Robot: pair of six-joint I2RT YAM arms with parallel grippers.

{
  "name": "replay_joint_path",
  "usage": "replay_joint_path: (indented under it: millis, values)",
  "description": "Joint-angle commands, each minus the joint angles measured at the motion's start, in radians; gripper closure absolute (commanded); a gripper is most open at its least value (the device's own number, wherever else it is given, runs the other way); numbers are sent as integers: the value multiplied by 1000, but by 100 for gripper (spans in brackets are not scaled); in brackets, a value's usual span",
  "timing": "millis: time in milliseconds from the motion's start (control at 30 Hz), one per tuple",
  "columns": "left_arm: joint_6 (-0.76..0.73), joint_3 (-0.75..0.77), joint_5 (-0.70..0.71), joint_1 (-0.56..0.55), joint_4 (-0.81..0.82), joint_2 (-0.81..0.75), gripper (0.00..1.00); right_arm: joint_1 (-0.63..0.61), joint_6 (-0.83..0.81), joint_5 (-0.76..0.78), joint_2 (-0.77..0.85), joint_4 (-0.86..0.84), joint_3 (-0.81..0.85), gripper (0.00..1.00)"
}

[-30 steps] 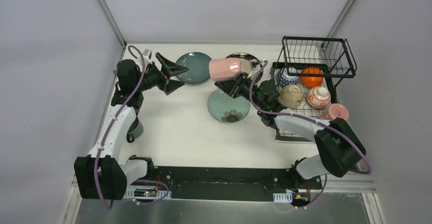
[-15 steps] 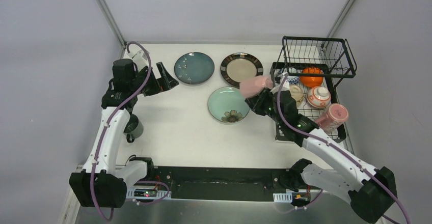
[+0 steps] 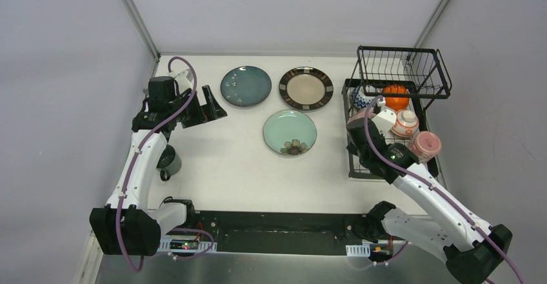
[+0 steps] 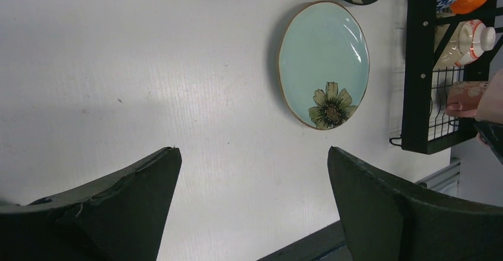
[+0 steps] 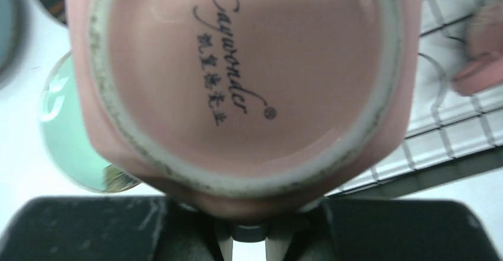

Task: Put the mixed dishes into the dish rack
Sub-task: Turn the cup upside down in the dish rack.

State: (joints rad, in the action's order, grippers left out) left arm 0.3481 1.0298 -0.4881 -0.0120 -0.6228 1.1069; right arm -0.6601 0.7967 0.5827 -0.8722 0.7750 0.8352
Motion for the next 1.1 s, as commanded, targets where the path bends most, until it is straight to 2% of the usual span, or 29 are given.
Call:
replay_joint_path:
  millis: [0, 133, 400, 633, 1067]
  values:
    - [-27, 37, -20, 0, -6, -8, 1, 17, 2, 256, -10, 70, 49, 100]
    - [-27, 31, -35, -7, -6, -10, 1, 81, -34, 301, -5, 42, 12, 100]
    - [-27, 26, -53, -9, -4, -14, 1, 290, -114, 142, -29, -165, -113, 100]
    - [-31, 20, -58, -16, 2, -19, 1, 375, -121, 105, -82, -382, -216, 100]
    - [-30, 16, -44, -20, 1, -25, 1, 501, -166, -7, -145, -575, -302, 100]
